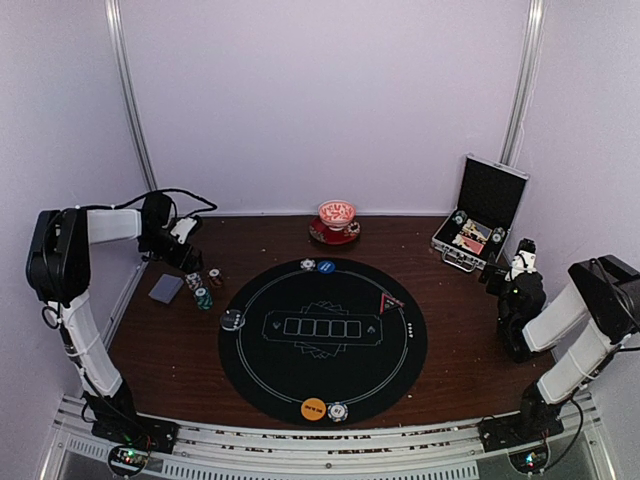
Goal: Distribute texas hold em gaming equipment
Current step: Pick up the poker chip from the pile of poker chips.
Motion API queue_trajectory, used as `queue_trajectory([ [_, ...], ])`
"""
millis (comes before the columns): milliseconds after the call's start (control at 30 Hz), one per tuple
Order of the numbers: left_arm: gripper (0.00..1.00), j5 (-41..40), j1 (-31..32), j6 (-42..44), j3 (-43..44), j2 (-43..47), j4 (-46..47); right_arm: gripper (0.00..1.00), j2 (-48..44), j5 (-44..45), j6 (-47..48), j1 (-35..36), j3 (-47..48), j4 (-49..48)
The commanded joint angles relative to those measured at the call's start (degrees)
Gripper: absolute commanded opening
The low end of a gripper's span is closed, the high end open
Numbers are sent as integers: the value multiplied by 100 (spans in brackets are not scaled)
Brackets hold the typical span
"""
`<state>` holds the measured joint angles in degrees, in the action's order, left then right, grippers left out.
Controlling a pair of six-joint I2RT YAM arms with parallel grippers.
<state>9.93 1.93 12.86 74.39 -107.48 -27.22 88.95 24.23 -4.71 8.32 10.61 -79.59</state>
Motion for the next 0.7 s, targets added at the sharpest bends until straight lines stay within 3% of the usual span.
queue_trajectory([
  [0,78,151,-134,7,-184,-5,209,100,37,3,-23,-27,37,-136],
  [667,71,435,-141,158,-451,-71,251,100,34,3,-24,-32,29,-136],
])
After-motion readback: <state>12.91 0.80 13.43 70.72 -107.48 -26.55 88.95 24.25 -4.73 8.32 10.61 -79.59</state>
